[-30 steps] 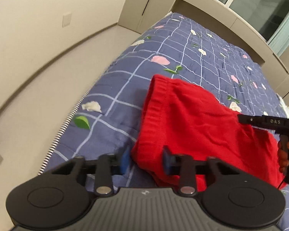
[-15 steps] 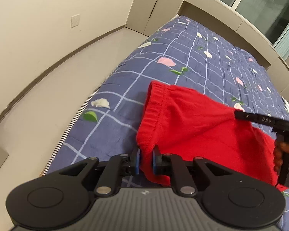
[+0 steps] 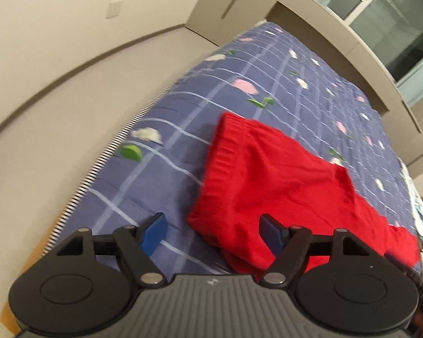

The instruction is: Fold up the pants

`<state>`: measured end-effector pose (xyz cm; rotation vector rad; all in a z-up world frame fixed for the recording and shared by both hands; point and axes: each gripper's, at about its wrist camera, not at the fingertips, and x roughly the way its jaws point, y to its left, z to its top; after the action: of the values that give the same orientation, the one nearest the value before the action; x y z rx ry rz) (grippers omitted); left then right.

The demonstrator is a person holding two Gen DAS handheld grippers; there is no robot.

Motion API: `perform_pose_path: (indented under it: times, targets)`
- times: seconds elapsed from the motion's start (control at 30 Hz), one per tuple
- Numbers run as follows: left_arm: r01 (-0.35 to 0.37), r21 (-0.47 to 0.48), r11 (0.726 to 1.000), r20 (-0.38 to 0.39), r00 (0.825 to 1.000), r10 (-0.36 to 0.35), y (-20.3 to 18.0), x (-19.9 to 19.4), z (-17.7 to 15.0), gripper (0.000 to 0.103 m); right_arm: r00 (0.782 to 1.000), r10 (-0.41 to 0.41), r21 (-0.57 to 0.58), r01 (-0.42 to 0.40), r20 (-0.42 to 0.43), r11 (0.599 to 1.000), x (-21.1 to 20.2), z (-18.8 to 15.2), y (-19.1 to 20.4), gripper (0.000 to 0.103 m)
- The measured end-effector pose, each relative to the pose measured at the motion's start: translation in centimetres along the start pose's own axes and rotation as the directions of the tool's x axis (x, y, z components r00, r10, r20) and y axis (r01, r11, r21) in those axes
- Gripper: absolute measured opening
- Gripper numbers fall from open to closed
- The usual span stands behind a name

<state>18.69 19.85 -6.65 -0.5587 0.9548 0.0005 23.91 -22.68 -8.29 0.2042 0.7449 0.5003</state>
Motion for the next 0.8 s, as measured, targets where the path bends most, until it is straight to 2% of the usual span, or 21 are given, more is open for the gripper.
perform_pose_path:
  times: [0.1, 0.2, 0.23, 0.27, 0.3, 0.33, 0.37, 0.63, 0.7, 0.8]
  targets:
    - [0.054, -0.031, 0.998, -0.021, 0.998, -0.055, -1.1, 0.4, -0.9, 0.075, 0.999, -0.049, 0.089, 0.046, 0.024, 0.995, -3.3, -3.7, -0.5, 0.101]
    - [0.006, -0.100, 0.995, -0.002, 1.000, -0.007, -1.7, 1.3, -1.7, 0.072, 0.994, -0.097, 0.188, 0.087, 0.047, 0.978, -5.8, -6.8, -0.4, 0.102]
    - [-0.009, -0.129, 0.992, 0.021, 1.000, 0.012, -1.8, 1.2, -1.8, 0.056, 0.993, -0.104, 0.213, 0.091, 0.052, 0.973, -6.4, -7.6, -0.4, 0.102]
    - [-0.021, -0.157, 0.987, 0.043, 0.999, 0.028, -1.9, 1.2, -1.8, 0.024, 0.992, -0.109, 0.232, 0.093, 0.057, 0.968, -7.0, -8.3, -0.4, 0.102]
    - [-0.019, -0.175, 0.984, 0.050, 0.998, 0.028, -1.9, 1.4, -1.9, 0.011, 0.992, -0.112, 0.254, 0.093, 0.060, 0.963, -7.6, -8.8, -0.4, 0.102]
    - [-0.011, -0.201, 0.979, 0.057, 0.998, 0.023, -1.8, 1.5, -1.9, 0.008, 0.993, -0.106, 0.267, 0.086, 0.058, 0.960, -7.9, -9.1, -0.3, 0.102]
    - [-0.014, -0.221, 0.975, 0.072, 0.997, 0.031, -1.9, 1.4, -2.1, 0.006, 0.994, -0.099, 0.270, 0.080, 0.057, 0.959, -8.1, -9.2, -0.2, 0.102]
    - [-0.003, -0.210, 0.978, 0.210, 0.976, 0.048, -3.2, -2.8, -3.1, 0.004, 0.989, -0.094, 0.243, 0.065, 0.113, 0.968, -11.1, -9.3, 0.6, 0.102]
    - [-0.002, -0.211, 0.977, 0.214, 0.976, 0.048, -2.6, -3.7, -3.5, 0.004, 0.987, -0.095, 0.242, 0.061, 0.128, 0.968, -11.6, -9.3, 0.6, 0.102]
    - [0.000, -0.222, 0.975, 0.177, 0.983, 0.041, -1.4, -3.7, -3.8, 0.004, 0.985, -0.096, 0.239, 0.060, 0.143, 0.969, -12.5, -9.4, 0.7, 0.102]
